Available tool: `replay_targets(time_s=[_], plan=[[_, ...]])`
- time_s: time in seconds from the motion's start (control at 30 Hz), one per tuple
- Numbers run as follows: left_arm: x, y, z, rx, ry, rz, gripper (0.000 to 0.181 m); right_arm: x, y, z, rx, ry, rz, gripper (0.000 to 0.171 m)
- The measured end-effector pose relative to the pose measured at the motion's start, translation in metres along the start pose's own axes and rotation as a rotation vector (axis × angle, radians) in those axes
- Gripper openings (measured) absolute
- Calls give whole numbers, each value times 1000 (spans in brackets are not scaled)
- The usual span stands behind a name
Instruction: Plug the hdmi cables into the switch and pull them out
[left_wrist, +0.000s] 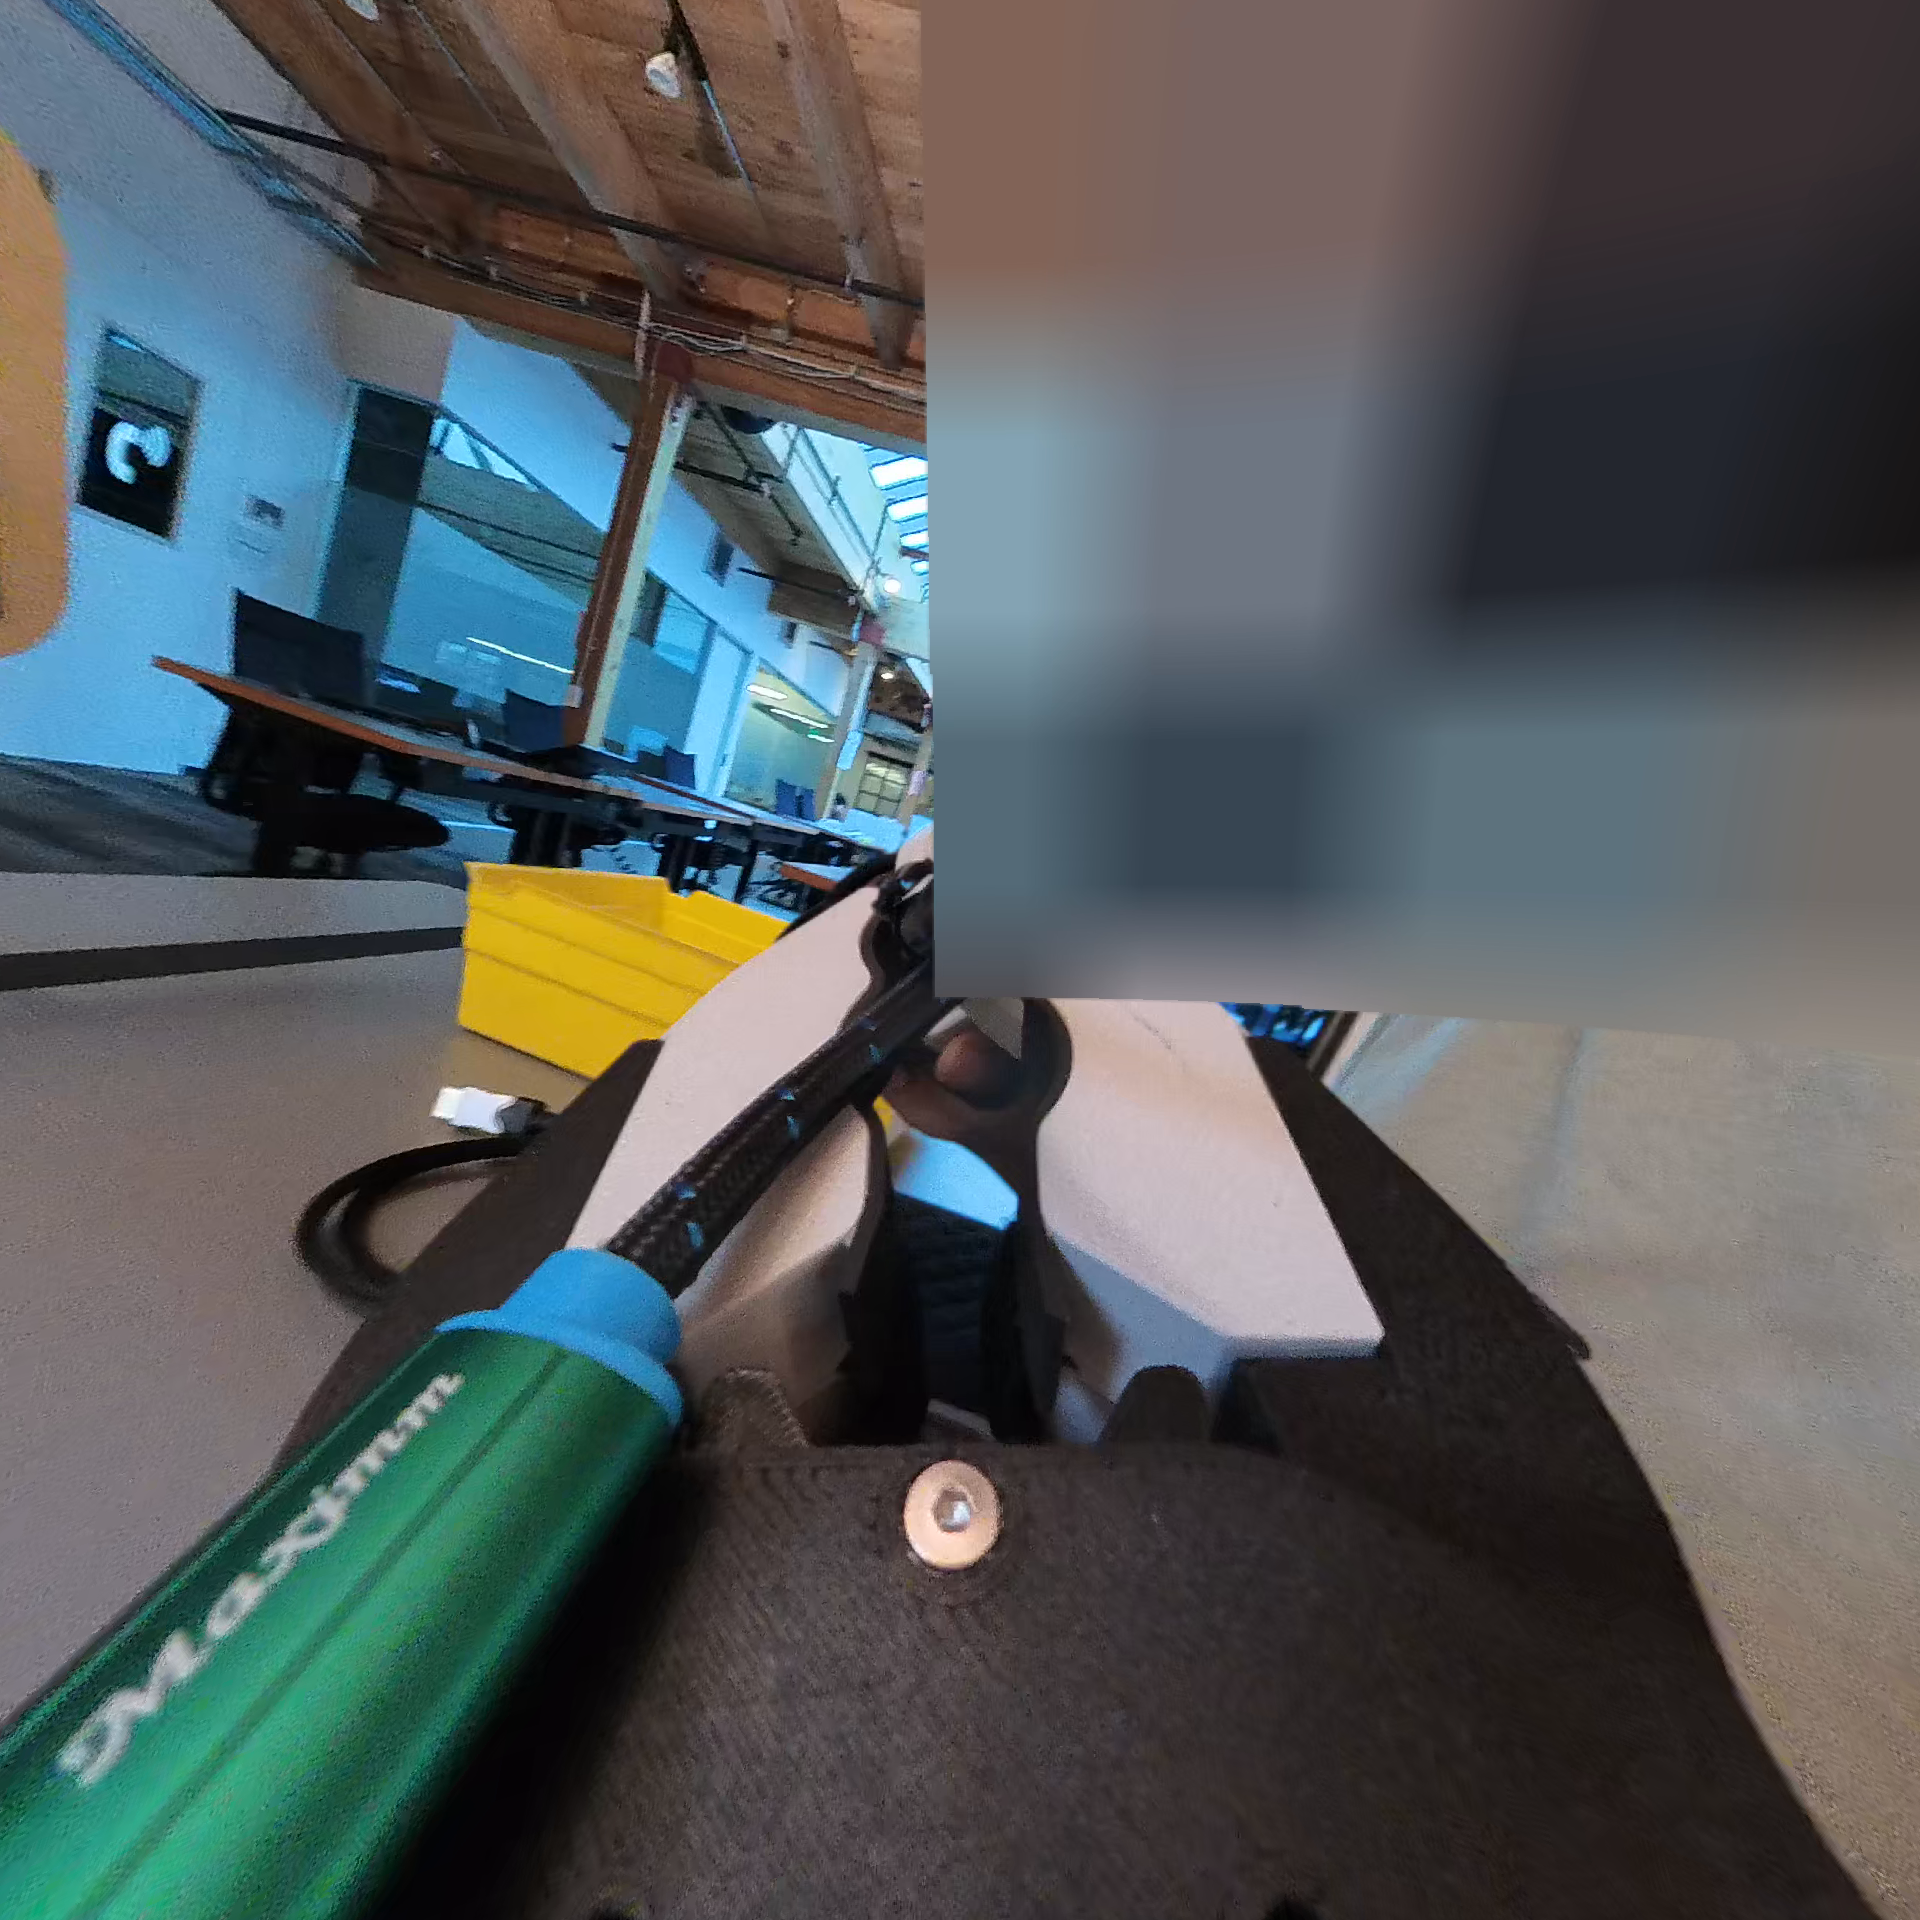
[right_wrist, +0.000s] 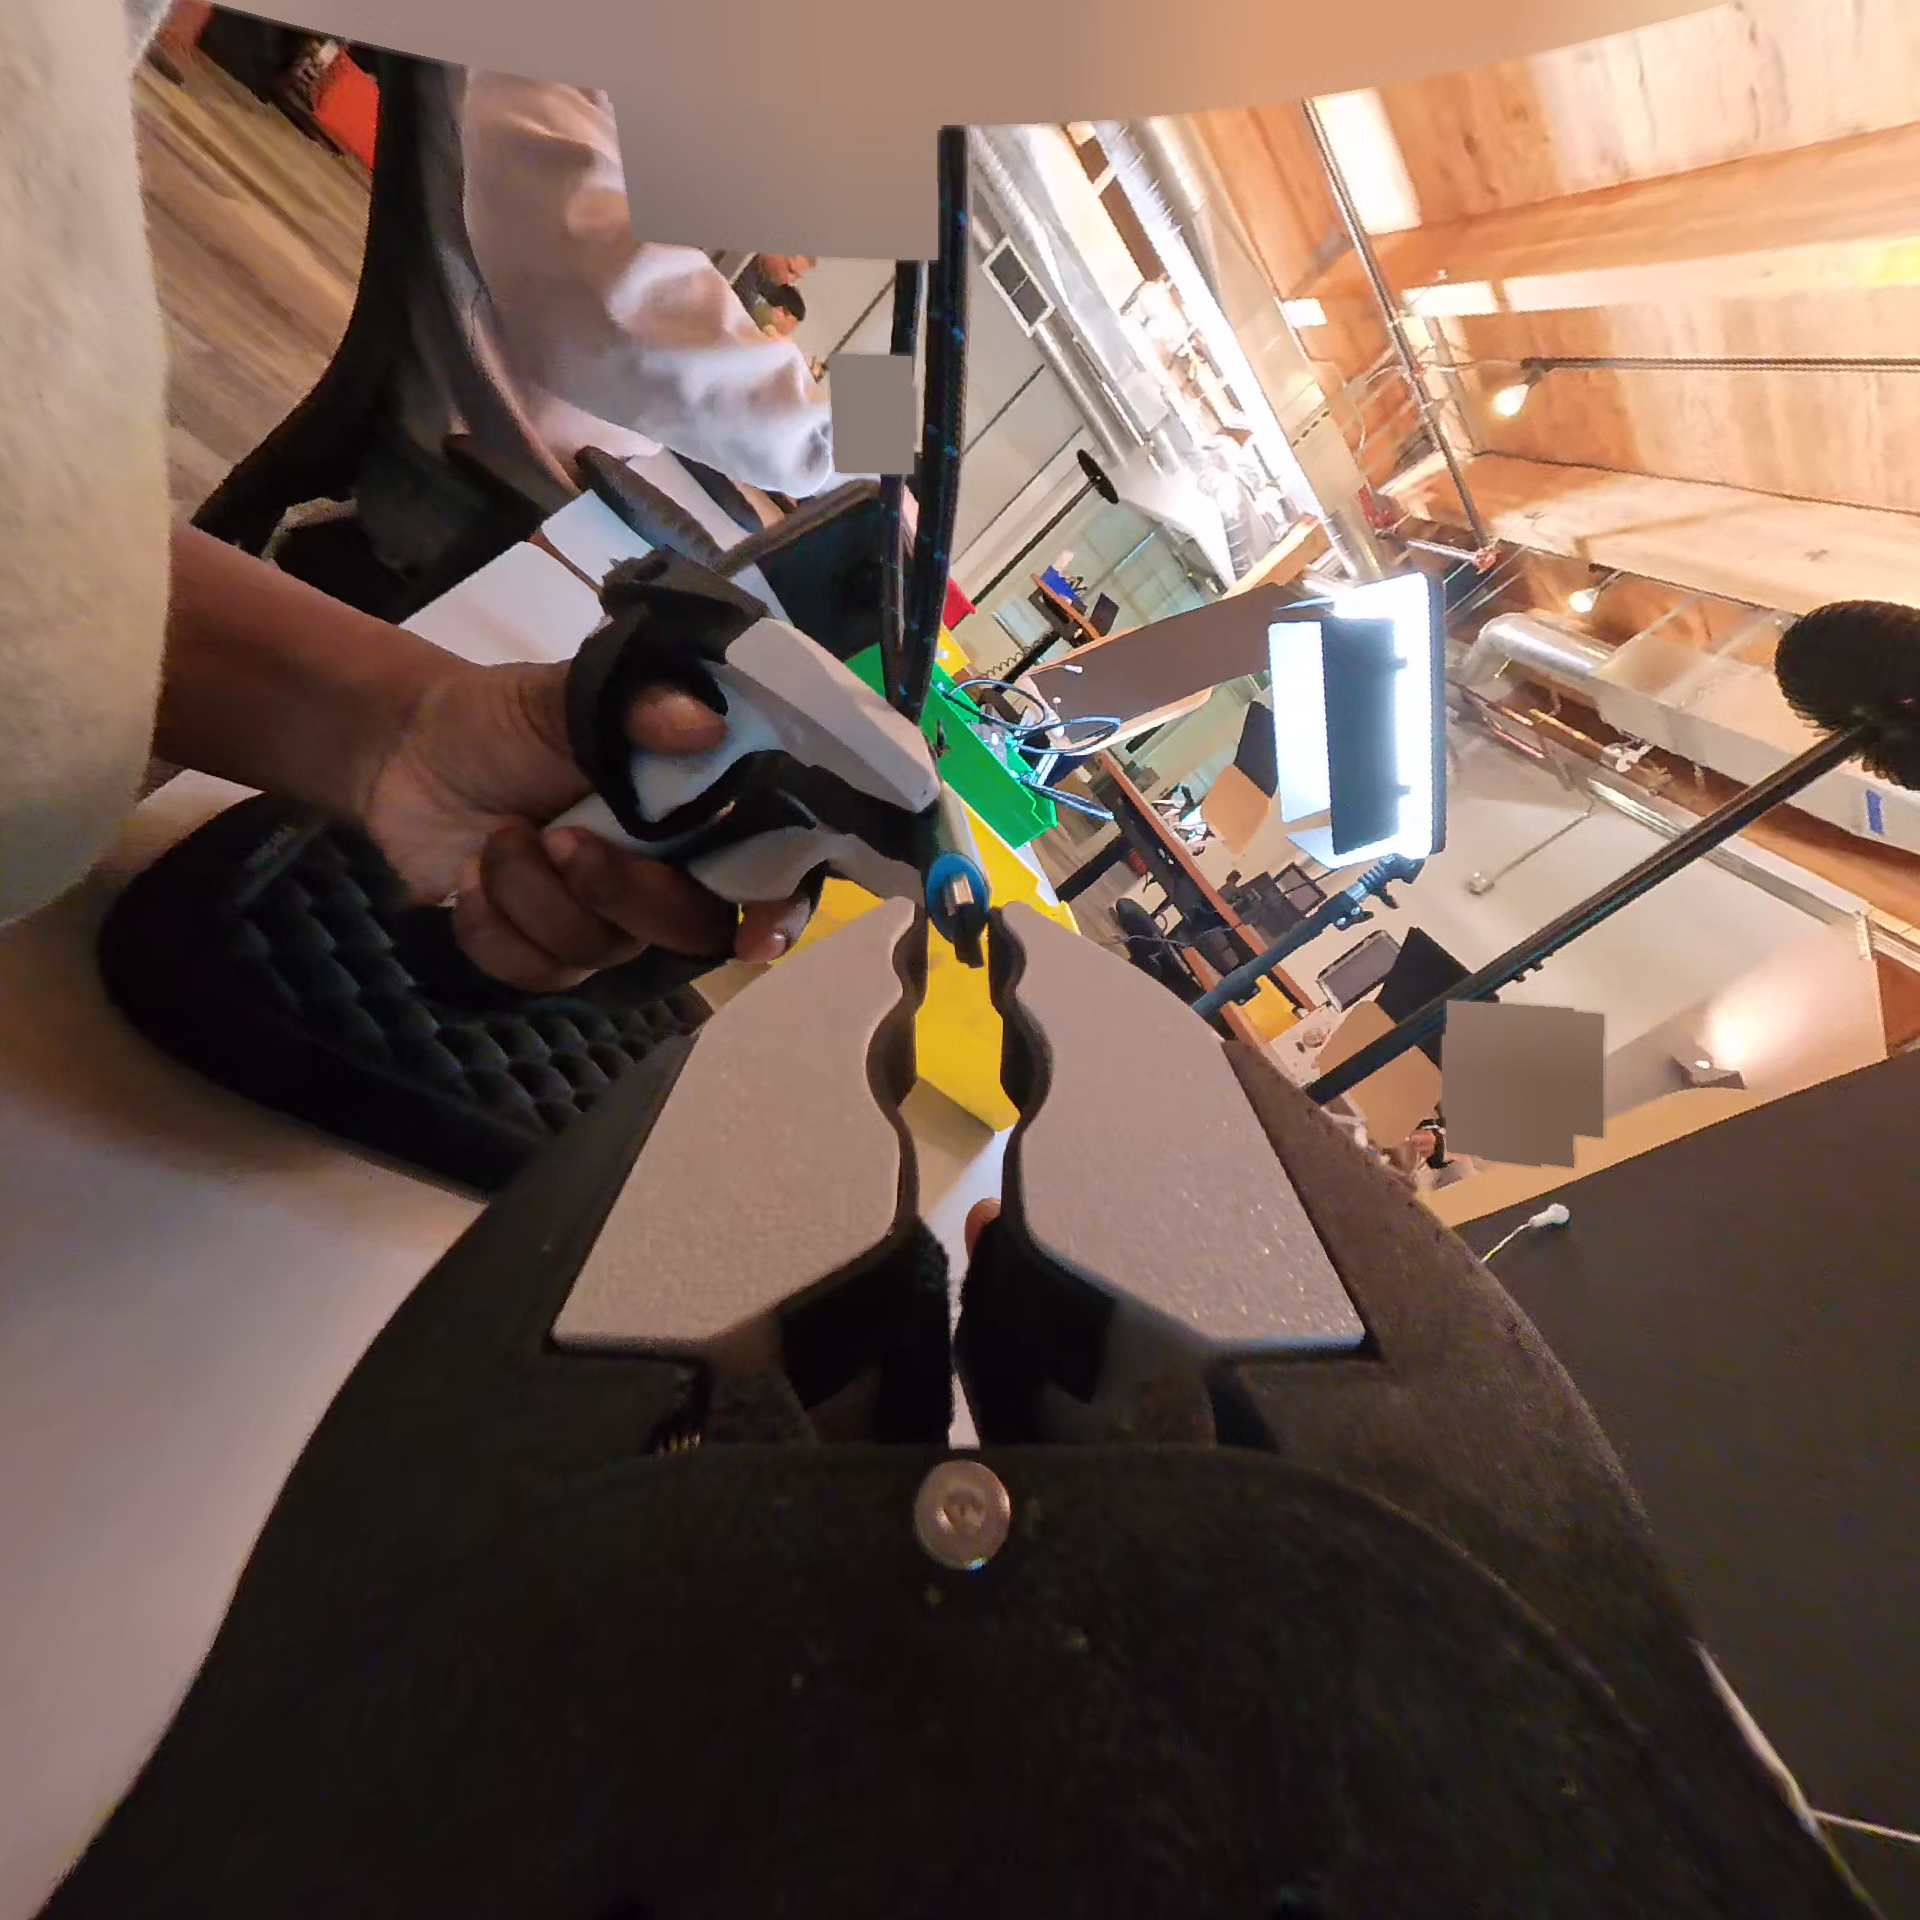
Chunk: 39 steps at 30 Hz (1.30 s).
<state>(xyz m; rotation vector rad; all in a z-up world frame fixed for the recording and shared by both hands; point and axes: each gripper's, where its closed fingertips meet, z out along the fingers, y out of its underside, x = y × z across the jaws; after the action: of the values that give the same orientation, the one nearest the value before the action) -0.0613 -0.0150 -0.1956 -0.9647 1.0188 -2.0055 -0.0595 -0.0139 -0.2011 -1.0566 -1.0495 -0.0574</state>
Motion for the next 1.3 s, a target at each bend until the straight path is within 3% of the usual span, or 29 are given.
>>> replay_targets(time_s=[0.03,0.17,0.27,0.4,0.53,0.7,0.77,0.87,0.97,1.07,1.2,1.3], plan=[[-3,0,0,-8,-31,37,20,1,2,-1,-10,1,12,13],[-17,5,-10,-96,-175,201,20,13,23,-27,-103,-15,218,33],[-25,9,-20,-130,-221,212,20,-10,58,-55,-317,-202,429,52],[-31,15,-26,-146,-259,235,20,-47,109,-95,-725,-416,340,62],[-37,17,-27,-150,-299,262,20,-66,145,-107,-880,-517,261,59],[-38,26,-29,-179,-301,291,20,-77,164,-87,-814,-520,347,62],[-38,28,-30,-195,-302,326,20,-80,164,-80,-762,-536,370,42],[-36,31,-29,-246,-290,431,20,-80,160,-75,-689,-545,342,40],[-36,34,-29,-316,-274,557,20,-67,139,-69,-550,-521,468,39],[-29,28,-25,-262,-194,541,20,-54,114,-65,-441,-524,554,38],[-26,23,-24,-208,-115,547,20,-54,90,-64,-371,-591,651,38],[-26,31,-22,-286,-78,596,20,-59,81,-67,-347,-634,708,38]])
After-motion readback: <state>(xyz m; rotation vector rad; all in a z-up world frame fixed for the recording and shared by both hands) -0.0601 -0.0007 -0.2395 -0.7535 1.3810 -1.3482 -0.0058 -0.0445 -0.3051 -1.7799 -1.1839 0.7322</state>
